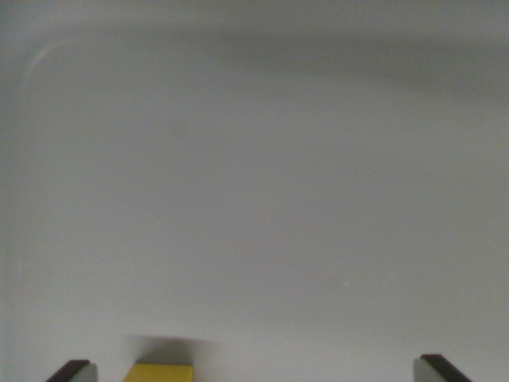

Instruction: Pick yellow cube

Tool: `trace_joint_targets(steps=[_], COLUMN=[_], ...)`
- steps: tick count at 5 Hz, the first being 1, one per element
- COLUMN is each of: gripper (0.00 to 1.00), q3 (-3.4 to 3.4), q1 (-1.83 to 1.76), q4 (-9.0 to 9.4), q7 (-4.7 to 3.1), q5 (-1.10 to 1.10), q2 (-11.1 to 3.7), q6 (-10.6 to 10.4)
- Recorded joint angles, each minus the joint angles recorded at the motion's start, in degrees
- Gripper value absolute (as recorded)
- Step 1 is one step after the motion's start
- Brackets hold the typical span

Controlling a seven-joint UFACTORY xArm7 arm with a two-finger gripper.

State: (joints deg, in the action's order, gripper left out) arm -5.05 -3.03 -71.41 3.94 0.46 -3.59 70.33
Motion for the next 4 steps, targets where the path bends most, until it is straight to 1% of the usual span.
trace_joint_targets(steps=[1, 2, 3, 4], gripper=[0.0, 0.0, 0.0, 0.0], q3=[-0.38, -0.38, -0.77, -0.77], q1=[-0.4, -0.4, -0.82, -0.82], q4=[2.23, 2.23, 4.52, 4.52], q7=[0.71, 0.71, 1.43, 1.43], q5=[0.15, 0.15, 0.3, 0.3], q2=[-0.36, -0.36, -0.74, -0.74], q6=[-2.6, -2.6, -5.26, -5.26])
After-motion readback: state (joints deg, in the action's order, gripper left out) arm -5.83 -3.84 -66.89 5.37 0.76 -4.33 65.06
